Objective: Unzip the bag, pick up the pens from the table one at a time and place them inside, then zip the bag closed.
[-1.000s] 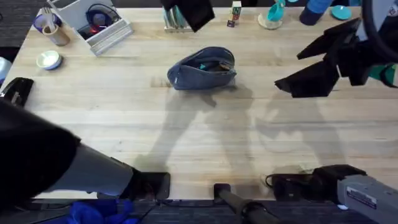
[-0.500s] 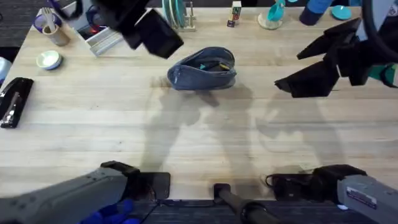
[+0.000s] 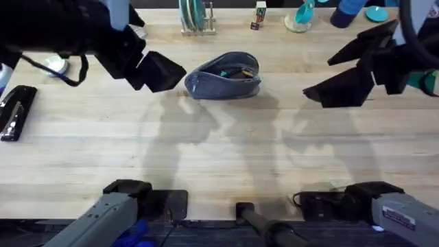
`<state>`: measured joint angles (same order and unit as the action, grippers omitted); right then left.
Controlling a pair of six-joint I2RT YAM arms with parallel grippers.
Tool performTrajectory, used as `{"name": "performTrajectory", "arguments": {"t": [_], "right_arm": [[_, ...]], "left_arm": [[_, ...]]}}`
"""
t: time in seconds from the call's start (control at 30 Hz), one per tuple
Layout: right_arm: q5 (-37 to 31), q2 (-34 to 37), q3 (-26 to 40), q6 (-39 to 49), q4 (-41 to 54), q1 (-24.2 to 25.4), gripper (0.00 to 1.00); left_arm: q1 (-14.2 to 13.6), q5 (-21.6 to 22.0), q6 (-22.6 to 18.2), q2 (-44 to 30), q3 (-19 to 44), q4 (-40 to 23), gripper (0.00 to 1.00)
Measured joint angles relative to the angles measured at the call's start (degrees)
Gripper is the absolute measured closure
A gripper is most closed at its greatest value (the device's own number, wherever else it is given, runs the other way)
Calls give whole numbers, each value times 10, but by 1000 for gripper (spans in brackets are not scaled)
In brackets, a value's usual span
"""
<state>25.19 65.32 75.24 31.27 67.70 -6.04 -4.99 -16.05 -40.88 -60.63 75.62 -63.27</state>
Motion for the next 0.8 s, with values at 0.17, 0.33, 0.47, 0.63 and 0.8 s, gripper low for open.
{"name": "performTrajectory", "arguments": {"t": [0.17, 0.33, 0.47, 0.63, 0.8], "right_arm": [[0, 0, 0, 0, 0, 0, 4], [0, 0, 0, 0, 0, 0, 4], [0, 0, 0, 0, 0, 0, 4], [0, 0, 0, 0, 0, 0, 4], [0, 0, 0, 0, 0, 0, 4]], "left_arm": [[50, -57, -13, 13, -54, 56, 9], [110, -119, -23, 13, -107, 126, 11], [159, -168, -25, 13, -154, 182, 11], [208, -230, -27, -3, -192, 234, 12], [237, -290, -39, -63, -203, 283, 12]]}}
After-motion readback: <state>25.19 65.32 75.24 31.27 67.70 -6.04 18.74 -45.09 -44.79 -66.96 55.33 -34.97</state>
